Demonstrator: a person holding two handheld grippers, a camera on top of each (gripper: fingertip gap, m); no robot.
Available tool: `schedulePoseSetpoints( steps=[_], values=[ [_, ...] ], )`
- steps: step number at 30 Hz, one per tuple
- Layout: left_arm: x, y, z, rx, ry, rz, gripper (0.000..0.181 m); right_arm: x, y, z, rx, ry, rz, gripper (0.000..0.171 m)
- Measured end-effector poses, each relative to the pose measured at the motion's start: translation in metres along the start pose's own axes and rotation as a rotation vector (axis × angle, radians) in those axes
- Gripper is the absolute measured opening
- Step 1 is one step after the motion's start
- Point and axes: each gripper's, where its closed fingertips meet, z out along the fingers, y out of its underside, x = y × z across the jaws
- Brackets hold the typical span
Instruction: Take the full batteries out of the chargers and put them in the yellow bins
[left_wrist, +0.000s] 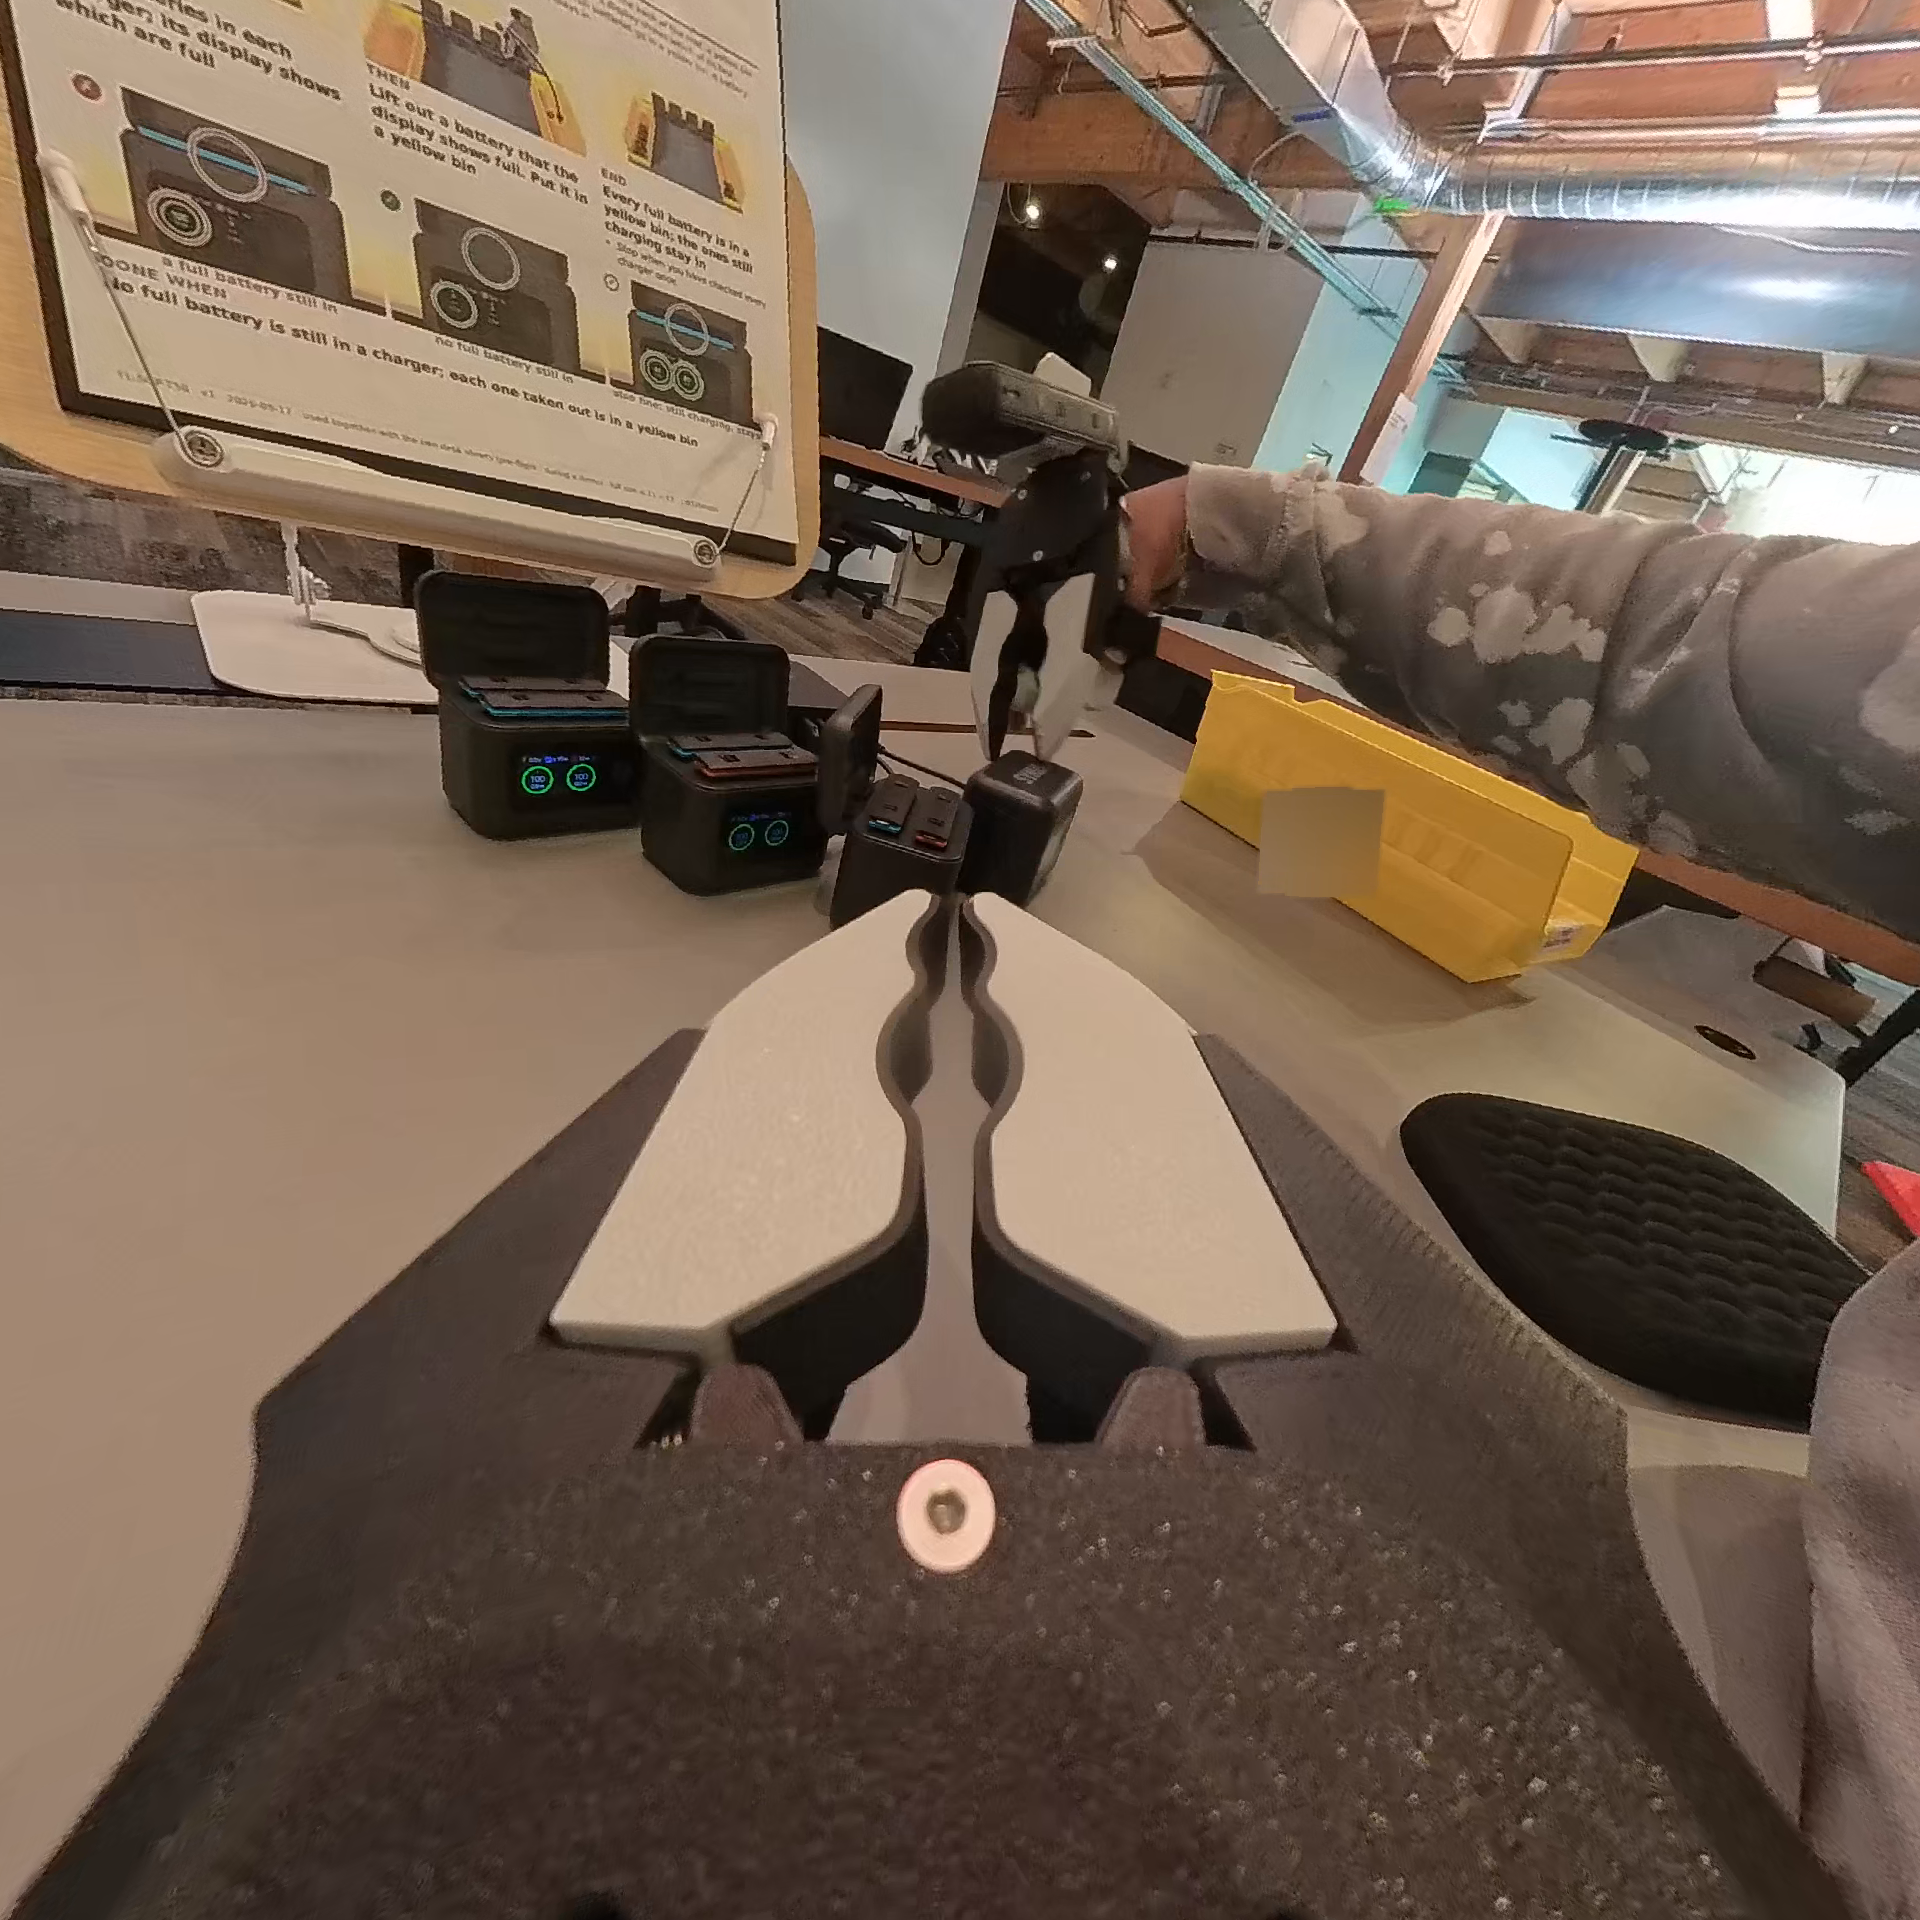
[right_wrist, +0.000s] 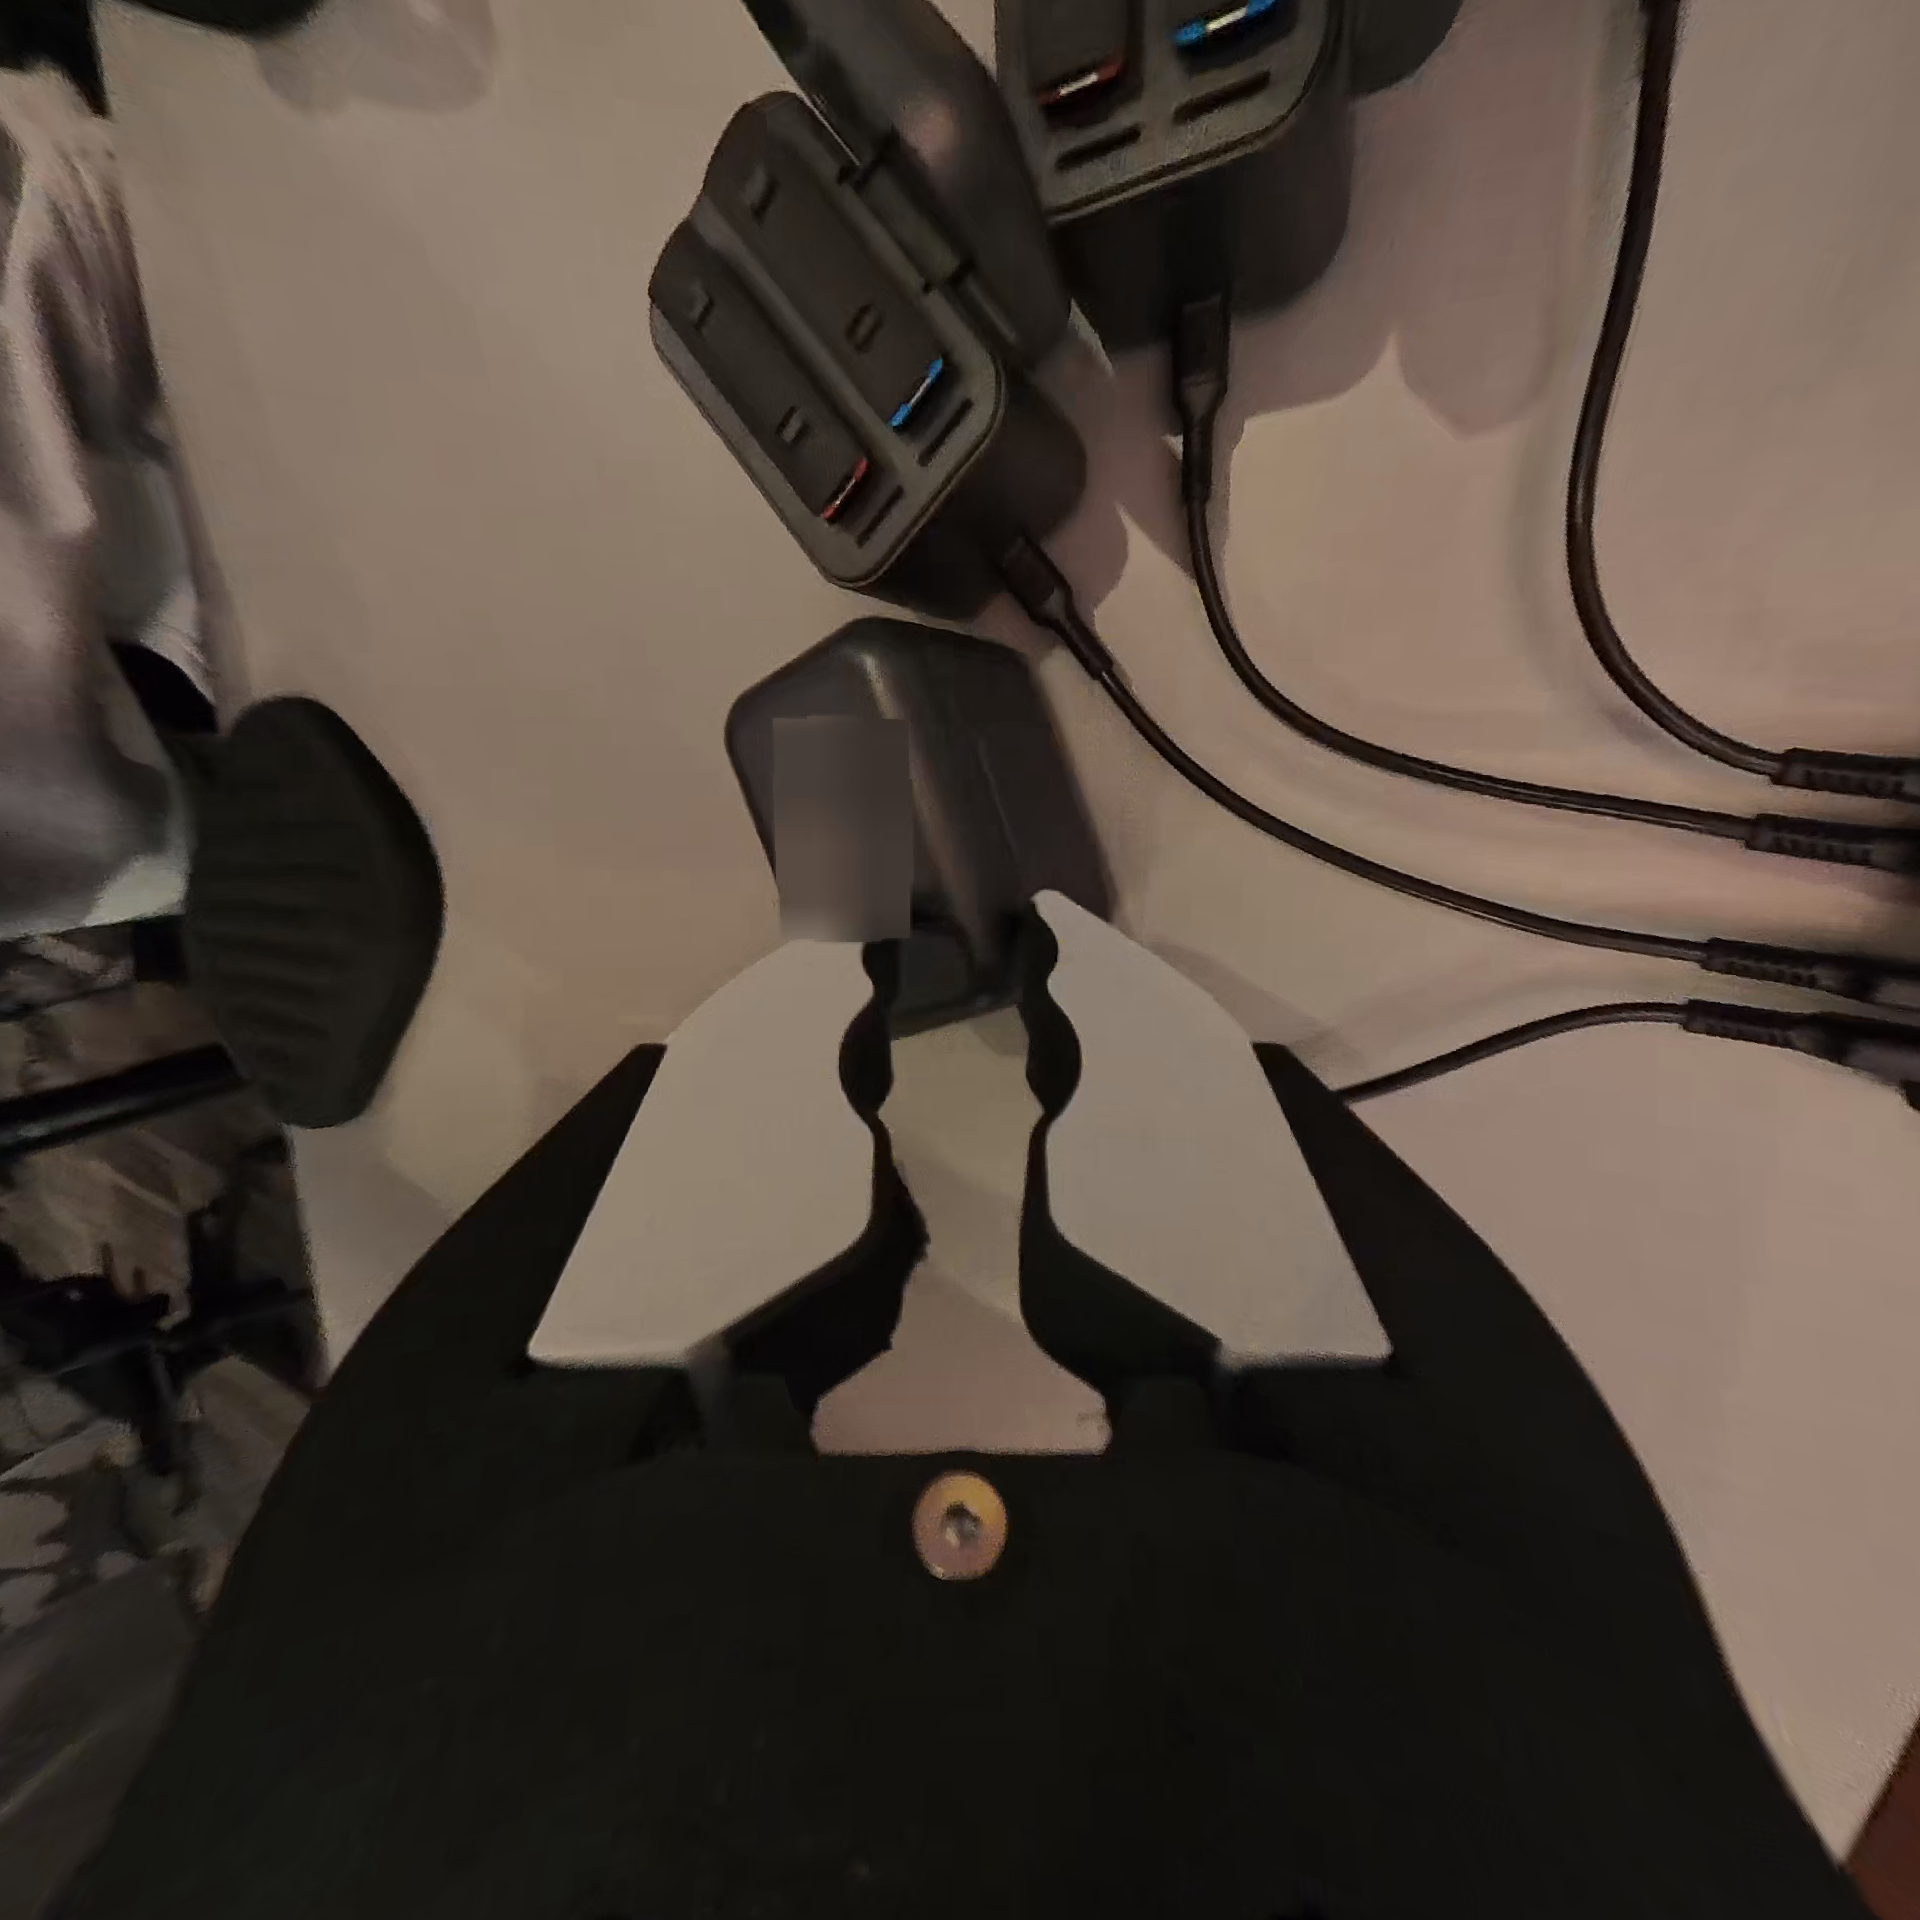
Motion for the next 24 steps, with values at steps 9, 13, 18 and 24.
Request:
schedulePoseSetpoints(
  steps=[9,13,18,24],
  values=[
    [0.001,0.001,0.001,-0.005,0.005,0.003,0.001,-0.005,0.003,0.005,0.106,0.407,-0.330,0.062],
    [0.000,0.002,0.002,-0.013,0.000,0.003,0.001,0.000,0.010,0.015,0.118,0.495,-0.406,0.059],
    [-0.002,0.004,0.004,-0.028,-0.013,0.004,0.001,-0.002,0.007,0.017,0.166,0.472,-0.428,0.054],
    [-0.003,0.005,0.005,-0.038,-0.021,0.001,0.001,0.000,0.008,0.015,0.142,0.372,-0.355,0.053]
  ],
)
